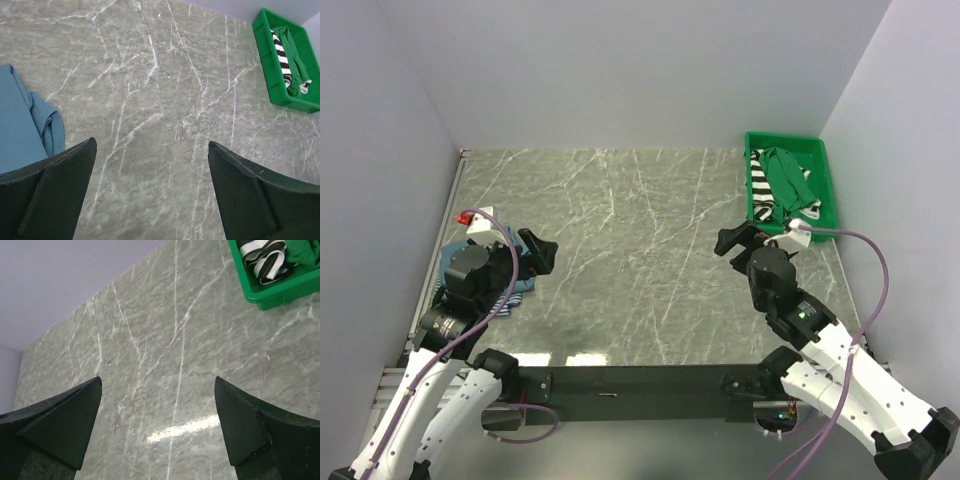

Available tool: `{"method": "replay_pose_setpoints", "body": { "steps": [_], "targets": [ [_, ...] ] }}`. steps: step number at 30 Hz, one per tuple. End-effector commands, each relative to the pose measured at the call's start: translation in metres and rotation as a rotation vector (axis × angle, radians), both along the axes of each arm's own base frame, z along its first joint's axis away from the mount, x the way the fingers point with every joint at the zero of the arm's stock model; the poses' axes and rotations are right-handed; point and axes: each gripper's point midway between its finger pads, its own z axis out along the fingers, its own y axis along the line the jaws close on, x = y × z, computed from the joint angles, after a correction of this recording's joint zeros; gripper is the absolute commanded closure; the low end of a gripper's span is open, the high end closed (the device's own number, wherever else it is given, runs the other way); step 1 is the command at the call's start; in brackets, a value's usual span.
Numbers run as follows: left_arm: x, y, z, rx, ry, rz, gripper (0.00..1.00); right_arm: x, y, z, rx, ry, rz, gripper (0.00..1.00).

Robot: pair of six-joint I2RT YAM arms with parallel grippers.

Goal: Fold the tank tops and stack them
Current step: Grab the tank top from the pile

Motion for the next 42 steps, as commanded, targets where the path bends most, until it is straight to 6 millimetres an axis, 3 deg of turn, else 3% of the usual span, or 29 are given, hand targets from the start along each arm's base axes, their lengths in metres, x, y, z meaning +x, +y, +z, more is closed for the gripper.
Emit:
{"method": "replay_pose_setpoints", "body": {
  "steps": [1, 2, 3, 4, 5, 6, 7, 8, 10, 11, 12, 13, 14, 15, 17, 19, 20, 21, 26, 29, 32, 42],
  "targets": [
    [0.001, -0.003, 0.006, 0.005, -0.03, -0.027, 0.01, 0.005, -0.003, 0.035, -0.018, -0.072, -0.005, 0.01],
    [0.002, -0.004, 0.005, 0.005, -0.027, -0.03, 0.01, 0.009, 0.0, 0.041, -0.037, -0.081, 0.013, 0.01],
    [0.001, -0.005, 0.004, 0.006, -0.025, -0.037, 0.01, 0.023, -0.006, 0.033, -0.079, -0.037, -0.014, 0.01],
    [0.002, -0.005, 0.003, 0.009, -0.02, -0.037, 0.01, 0.036, -0.012, 0.055, -0.075, -0.048, -0.03, 0.01],
    [0.002, -0.005, 0.003, 0.01, -0.018, -0.037, 0.01, 0.045, -0.009, 0.05, -0.065, 0.007, 0.026, 0.02],
    [0.002, -0.006, 0.002, 0.01, -0.015, -0.039, 0.01, 0.065, -0.013, 0.033, -0.063, 0.09, 0.026, 0.04],
    [0.002, -0.006, 0.003, 0.011, -0.017, -0.041, 0.01, 0.086, -0.05, 0.051, -0.026, 0.072, -0.069, 0.05],
    [0.002, -0.006, 0.002, 0.011, -0.017, -0.041, 0.01, 0.097, -0.052, 0.051, 0.001, 0.085, -0.039, 0.07],
    [0.002, -0.006, 0.002, 0.013, -0.016, -0.038, 0.01, 0.128, -0.097, 0.051, 0.023, 0.12, -0.167, 0.08],
    [0.003, -0.006, 0.0, 0.014, -0.012, -0.038, 0.01, 0.144, -0.114, 0.033, 0.036, 0.18, -0.206, 0.07],
    [0.004, -0.007, 0.0, 0.016, -0.009, -0.041, 0.01, 0.153, -0.126, 0.032, 0.051, 0.189, -0.231, 0.08],
    [0.004, -0.007, -0.001, 0.017, -0.004, -0.043, 0.01, 0.167, -0.138, 0.048, 0.075, 0.161, -0.261, 0.09],
    [0.005, -0.008, -0.005, 0.022, 0.01, -0.043, 0.01, 0.171, -0.16, 0.042, 0.09, 0.189, -0.316, 0.11],
    [0.006, -0.008, -0.005, 0.024, 0.013, -0.043, 0.01, 0.183, -0.172, 0.024, 0.101, 0.235, -0.345, 0.11],
    [0.006, -0.008, -0.007, 0.028, 0.02, -0.045, 0.01, 0.199, -0.192, 0.032, 0.113, 0.205, -0.379, 0.12],
    [0.006, -0.009, -0.008, 0.027, 0.02, -0.046, 0.01, 0.217, -0.206, 0.019, 0.089, 0.226, -0.399, 0.12],
    [0.006, -0.008, -0.007, 0.026, 0.017, -0.045, 0.01, 0.224, -0.216, -0.002, 0.077, 0.273, -0.425, 0.12],
    [0.006, -0.009, -0.006, 0.024, 0.013, -0.049, 0.01, 0.23, -0.222, -0.002, 0.067, 0.274, -0.44, 0.12],
    [0.007, -0.011, -0.009, 0.029, 0.03, -0.056, 0.01, 0.242, -0.241, -0.06, 0.073, 0.381, -0.475, 0.12],
    [0.008, -0.011, -0.011, 0.029, 0.034, -0.054, 0.01, 0.246, -0.244, -0.078, 0.072, 0.399, -0.49, 0.12],
    [0.009, -0.011, -0.012, 0.03, 0.035, -0.052, 0.01, 0.254, -0.247, -0.11, 0.069, 0.46, -0.491, 0.13],
    [0.011, -0.012, -0.017, 0.036, 0.057, -0.055, 0.01, 0.26, -0.245, -0.139, 0.076, 0.497, -0.471, 0.28]
  ]
}}
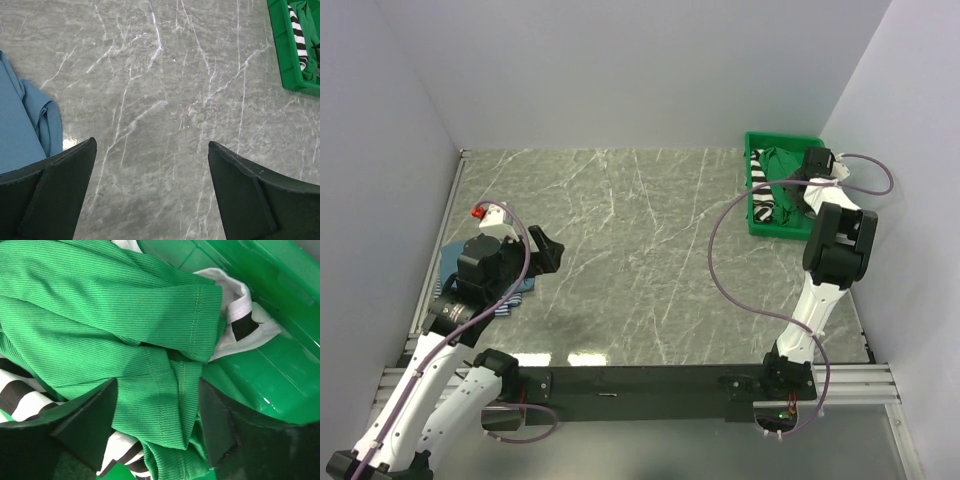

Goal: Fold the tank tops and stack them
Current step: Grab the tank top from the pile

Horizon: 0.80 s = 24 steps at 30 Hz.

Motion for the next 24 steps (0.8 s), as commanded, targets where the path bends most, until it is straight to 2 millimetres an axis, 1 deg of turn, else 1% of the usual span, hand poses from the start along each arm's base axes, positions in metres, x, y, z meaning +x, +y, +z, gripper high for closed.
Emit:
{"method": "replay_pose_setpoints", "body": {
  "steps": [1, 4, 5, 6, 10, 14, 15, 16, 17, 19, 20, 21, 22, 24],
  "targets": [
    [0.003, -0.004, 0.003, 0.007, -0.023, -0.025, 0.01, 0.015, -0.008, 0.018, -0.02, -0.064, -0.005, 0.3],
    [0.003, -0.004, 0.002, 0.01, -0.019, -0.027, 0.01, 0.017, -0.006, 0.013, -0.012, -0.07, 0.002, 0.38],
    [0.003, -0.004, 0.002, 0.008, -0.02, -0.026, 0.01, 0.017, -0.005, 0.008, -0.006, -0.061, 0.006, 0.39],
    [0.003, -0.004, 0.002, 0.009, -0.021, -0.028, 0.01, 0.02, -0.004, 0.008, -0.001, -0.063, 0.011, 0.4],
    [0.003, -0.004, 0.001, 0.01, -0.018, -0.028, 0.01, 0.018, 0.001, -0.001, 0.023, -0.054, 0.03, 0.38],
    [0.003, -0.005, 0.001, 0.011, -0.015, -0.03, 0.01, 0.016, 0.001, -0.012, 0.025, -0.031, 0.027, 0.38],
    [0.003, -0.005, 0.001, 0.011, -0.015, -0.03, 0.0, 0.016, 0.0, -0.013, 0.026, -0.031, 0.025, 0.39],
    [0.004, -0.005, 0.0, 0.012, -0.012, -0.029, 0.01, 0.016, 0.001, -0.013, 0.026, -0.03, 0.024, 0.42],
    [0.004, -0.004, 0.0, 0.012, -0.012, -0.029, 0.01, 0.016, 0.0, -0.012, 0.023, -0.037, 0.021, 0.54],
    [0.004, -0.004, -0.001, 0.012, -0.01, -0.025, 0.01, 0.015, -0.002, -0.01, 0.017, -0.041, 0.004, 0.69],
    [0.004, -0.004, 0.0, 0.012, -0.01, -0.024, 0.01, 0.015, -0.003, -0.004, 0.01, -0.052, -0.001, 0.84],
    [0.004, -0.004, -0.001, 0.013, -0.009, -0.024, 0.01, 0.015, -0.005, -0.001, 0.004, -0.056, -0.012, 0.9],
    [0.004, -0.004, -0.001, 0.013, -0.008, -0.025, 0.01, 0.015, -0.006, 0.005, -0.004, -0.067, -0.016, 1.0],
    [0.005, -0.004, 0.0, 0.013, -0.009, -0.024, 0.01, 0.017, -0.009, 0.024, -0.017, -0.104, -0.02, 1.0]
  ]
}}
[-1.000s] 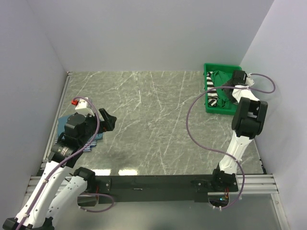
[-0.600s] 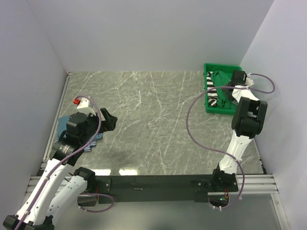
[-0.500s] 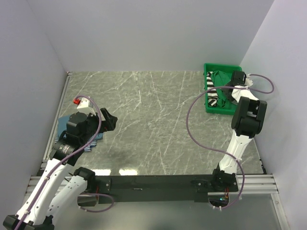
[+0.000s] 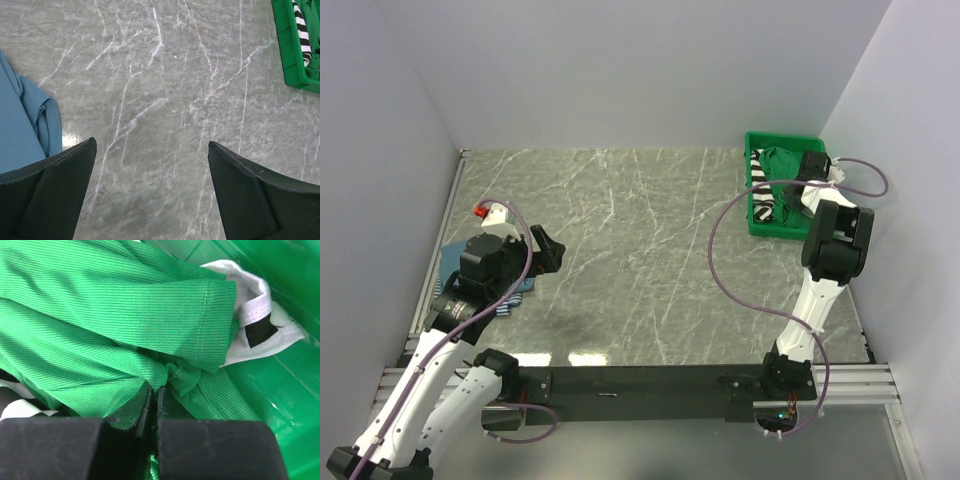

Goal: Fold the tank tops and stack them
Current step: Grab the tank top from the pile

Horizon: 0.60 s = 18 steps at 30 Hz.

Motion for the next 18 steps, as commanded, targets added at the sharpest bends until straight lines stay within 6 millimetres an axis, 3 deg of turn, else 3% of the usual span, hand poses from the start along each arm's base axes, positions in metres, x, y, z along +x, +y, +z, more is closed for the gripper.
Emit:
{"method": "replay_pose_setpoints", "body": {
  "steps": [1, 7, 9, 10, 11, 13, 16, 18],
  "targets": [
    [0.003, -0.002, 0.004, 0.01, -0.025, -0.018, 0.01, 0.01, -0.012, 0.053, -0.053, -0.116, -0.037, 1.0],
    [0.003, -0.002, 0.003, 0.011, -0.02, -0.015, 0.01, 0.013, -0.012, 0.143, -0.103, -0.293, -0.051, 1.0],
    [0.004, -0.001, 0.002, 0.012, -0.019, -0.012, 0.01, 0.012, -0.007, 0.186, -0.134, -0.373, -0.042, 1.0],
    [0.004, -0.001, 0.002, 0.012, -0.019, -0.01, 0.01, 0.013, 0.003, 0.201, -0.147, -0.402, -0.024, 1.0],
    [0.004, -0.001, 0.002, 0.013, -0.02, -0.01, 0.01, 0.01, 0.007, 0.233, -0.172, -0.46, -0.023, 1.0],
    [0.003, -0.001, 0.002, 0.013, -0.02, -0.009, 0.01, 0.007, 0.023, 0.267, -0.214, -0.517, 0.004, 1.0],
    [0.004, 0.0, 0.003, 0.013, -0.021, -0.004, 0.01, -0.007, 0.039, 0.334, -0.278, -0.637, 0.004, 1.0],
    [0.004, 0.0, 0.003, 0.012, -0.023, -0.004, 0.01, -0.017, 0.063, 0.383, -0.3, -0.739, 0.049, 1.0]
  ]
}}
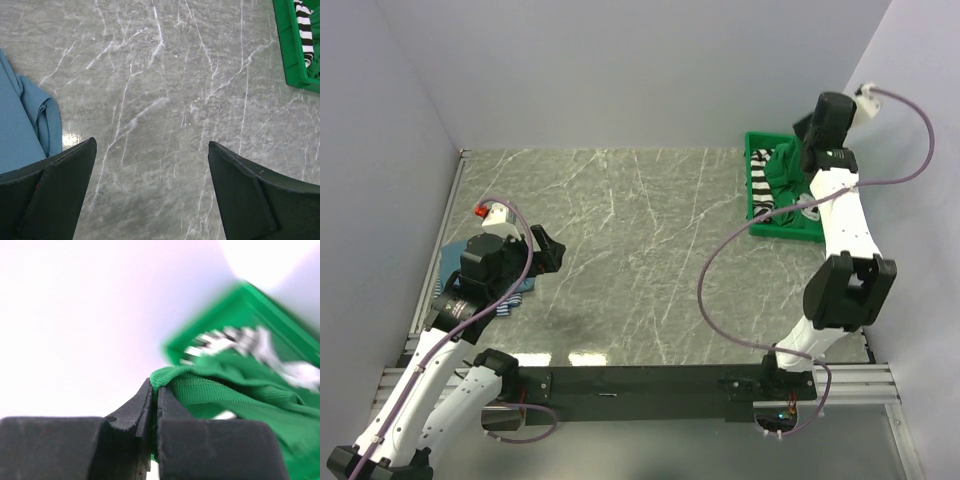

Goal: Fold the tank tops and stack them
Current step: Grab the tank top from the pile, then move the tank top to the center of the board

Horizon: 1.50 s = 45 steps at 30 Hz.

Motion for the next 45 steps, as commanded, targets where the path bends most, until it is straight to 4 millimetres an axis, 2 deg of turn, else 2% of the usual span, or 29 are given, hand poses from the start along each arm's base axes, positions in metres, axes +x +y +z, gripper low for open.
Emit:
{"method": "replay_pose_setpoints", "body": {
  "steps": [1, 2, 5, 6, 8, 9, 10, 11, 13, 14, 15, 19, 20, 22, 23, 24, 25, 26, 27, 28, 29, 31, 32, 34, 39, 42, 43, 44, 45],
  "targets": [
    [0.003, 0.0, 0.004, 0.01, -0.028, -0.007, 0.01, -0.02, 0.027, 0.126, -0.105, -0.273, 0.026, 1.0],
    [0.003, 0.0, 0.005, 0.01, -0.031, -0.004, 0.01, -0.029, 0.047, 0.152, -0.116, -0.328, 0.063, 1.0],
    [0.003, 0.001, 0.006, 0.01, -0.032, -0.002, 0.01, -0.048, 0.08, 0.197, -0.168, -0.422, 0.138, 1.0],
    [0.003, 0.001, 0.005, 0.011, -0.029, -0.002, 0.01, -0.055, 0.102, 0.212, -0.189, -0.455, 0.184, 1.0],
    [0.003, 0.001, 0.006, 0.009, -0.034, -0.002, 0.01, -0.073, 0.119, 0.245, -0.204, -0.54, 0.212, 1.0],
    [0.003, 0.001, 0.006, 0.01, -0.032, -0.001, 0.01, -0.081, 0.136, 0.257, -0.221, -0.566, 0.246, 1.0],
    [0.003, 0.001, 0.006, 0.009, -0.034, -0.002, 0.01, -0.086, 0.144, 0.268, -0.227, -0.591, 0.261, 1.0],
    [0.003, 0.001, 0.006, 0.01, -0.032, -0.001, 0.01, -0.097, 0.151, 0.292, -0.23, -0.641, 0.274, 1.0],
    [0.003, 0.001, 0.005, 0.01, -0.032, -0.002, 0.01, -0.105, 0.168, 0.309, -0.248, -0.659, 0.311, 1.0],
    [0.003, 0.001, 0.006, 0.009, -0.035, -0.002, 0.01, -0.1, 0.175, 0.31, -0.256, -0.656, 0.324, 1.0],
    [0.002, 0.0, 0.007, 0.008, -0.036, -0.005, 0.01, -0.108, 0.177, 0.326, -0.262, -0.685, 0.323, 1.0],
    [0.002, 0.001, 0.006, 0.008, -0.035, -0.004, 0.01, -0.105, 0.202, 0.314, -0.257, -0.662, 0.378, 1.0],
    [0.002, 0.001, 0.006, 0.008, -0.035, -0.004, 0.01, -0.099, 0.209, 0.29, -0.254, -0.615, 0.404, 1.0],
    [0.003, 0.0, 0.006, 0.008, -0.035, -0.004, 0.01, -0.099, 0.22, 0.268, -0.215, -0.586, 0.449, 1.0],
    [0.003, 0.0, 0.005, 0.01, -0.032, -0.004, 0.01, -0.088, 0.234, 0.221, -0.203, -0.495, 0.49, 1.0],
    [0.003, 0.001, 0.005, 0.012, -0.028, -0.001, 0.01, -0.086, 0.244, 0.197, -0.154, -0.46, 0.511, 1.0],
    [0.003, 0.001, 0.004, 0.013, -0.027, 0.004, 0.01, -0.093, 0.248, 0.185, -0.121, -0.46, 0.525, 1.0],
    [0.004, 0.002, 0.005, 0.014, -0.027, 0.007, 0.01, -0.089, 0.265, 0.119, -0.085, -0.341, 0.561, 1.0],
    [0.004, 0.003, 0.003, 0.017, -0.022, 0.011, 0.01, -0.091, 0.274, 0.097, -0.066, -0.313, 0.582, 0.94],
    [0.004, 0.003, 0.002, 0.019, -0.019, 0.016, 0.01, -0.095, 0.281, 0.071, -0.051, -0.266, 0.595, 0.76],
    [0.004, 0.004, 0.002, 0.02, -0.017, 0.017, 0.01, -0.103, 0.296, 0.022, -0.035, -0.173, 0.632, 0.65],
    [0.005, 0.003, 0.003, 0.019, -0.019, 0.016, 0.01, -0.112, 0.301, -0.016, -0.054, -0.091, 0.633, 0.47],
    [0.005, 0.003, 0.001, 0.02, -0.015, 0.014, 0.01, -0.118, 0.301, -0.034, -0.068, -0.05, 0.627, 0.44],
    [0.006, 0.002, 0.0, 0.021, -0.009, 0.013, 0.01, -0.13, 0.293, -0.052, -0.084, 0.014, 0.605, 0.38],
    [0.007, -0.002, -0.001, 0.012, -0.001, 0.0, 0.01, -0.147, 0.252, -0.097, -0.13, 0.132, 0.463, 0.36],
    [0.012, -0.011, -0.004, -0.034, 0.041, -0.011, 0.01, -0.147, 0.24, -0.124, -0.141, 0.206, 0.458, 0.36],
    [0.015, -0.022, -0.01, -0.065, 0.079, -0.045, 0.01, -0.143, 0.232, -0.137, -0.154, 0.248, 0.436, 0.36],
    [0.017, -0.03, -0.012, -0.114, 0.106, -0.054, 0.01, -0.139, 0.228, -0.14, -0.161, 0.262, 0.433, 0.36],
    [0.026, -0.038, -0.015, -0.138, 0.122, -0.063, 0.02, -0.136, 0.232, -0.146, -0.145, 0.277, 0.47, 0.36]
  ]
}}
